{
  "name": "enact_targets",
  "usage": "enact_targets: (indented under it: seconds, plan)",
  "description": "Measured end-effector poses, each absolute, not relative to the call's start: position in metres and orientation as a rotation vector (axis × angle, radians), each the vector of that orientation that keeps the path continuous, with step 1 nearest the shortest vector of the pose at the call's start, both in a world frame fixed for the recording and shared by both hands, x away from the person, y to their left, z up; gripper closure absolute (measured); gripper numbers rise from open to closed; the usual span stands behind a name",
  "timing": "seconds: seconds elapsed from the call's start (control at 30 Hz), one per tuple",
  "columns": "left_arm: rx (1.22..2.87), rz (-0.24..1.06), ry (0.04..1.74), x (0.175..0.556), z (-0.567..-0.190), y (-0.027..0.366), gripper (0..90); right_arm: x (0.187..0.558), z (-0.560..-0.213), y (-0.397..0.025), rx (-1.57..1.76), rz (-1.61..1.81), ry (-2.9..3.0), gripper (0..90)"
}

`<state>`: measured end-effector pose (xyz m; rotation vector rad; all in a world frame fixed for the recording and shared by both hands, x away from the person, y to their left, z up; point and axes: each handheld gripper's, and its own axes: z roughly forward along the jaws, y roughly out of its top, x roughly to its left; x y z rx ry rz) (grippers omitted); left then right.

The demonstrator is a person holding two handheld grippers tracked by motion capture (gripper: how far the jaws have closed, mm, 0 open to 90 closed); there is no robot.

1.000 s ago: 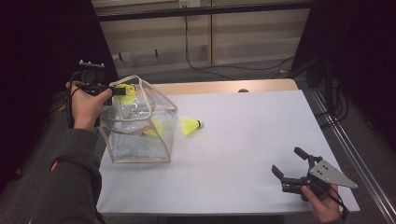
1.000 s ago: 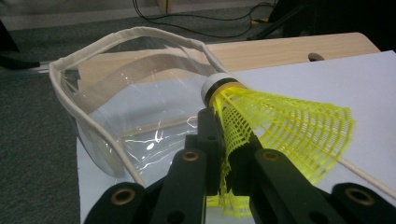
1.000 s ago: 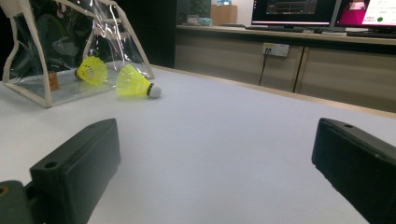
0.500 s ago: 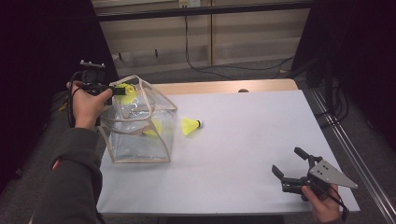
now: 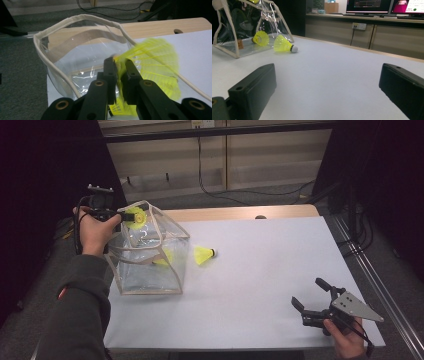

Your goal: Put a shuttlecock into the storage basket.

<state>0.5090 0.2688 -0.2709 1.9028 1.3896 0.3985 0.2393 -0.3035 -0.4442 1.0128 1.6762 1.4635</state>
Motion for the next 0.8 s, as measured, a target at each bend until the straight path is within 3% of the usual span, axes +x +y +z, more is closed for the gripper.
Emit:
enact_targets:
  seconds: [0.8]
  plan:
    - [1.883,0.298,1.288,0.497,-0.256,0.254,73.3,0.239,-0.444,-0.303,1.011,1.464,1.675,1.1]
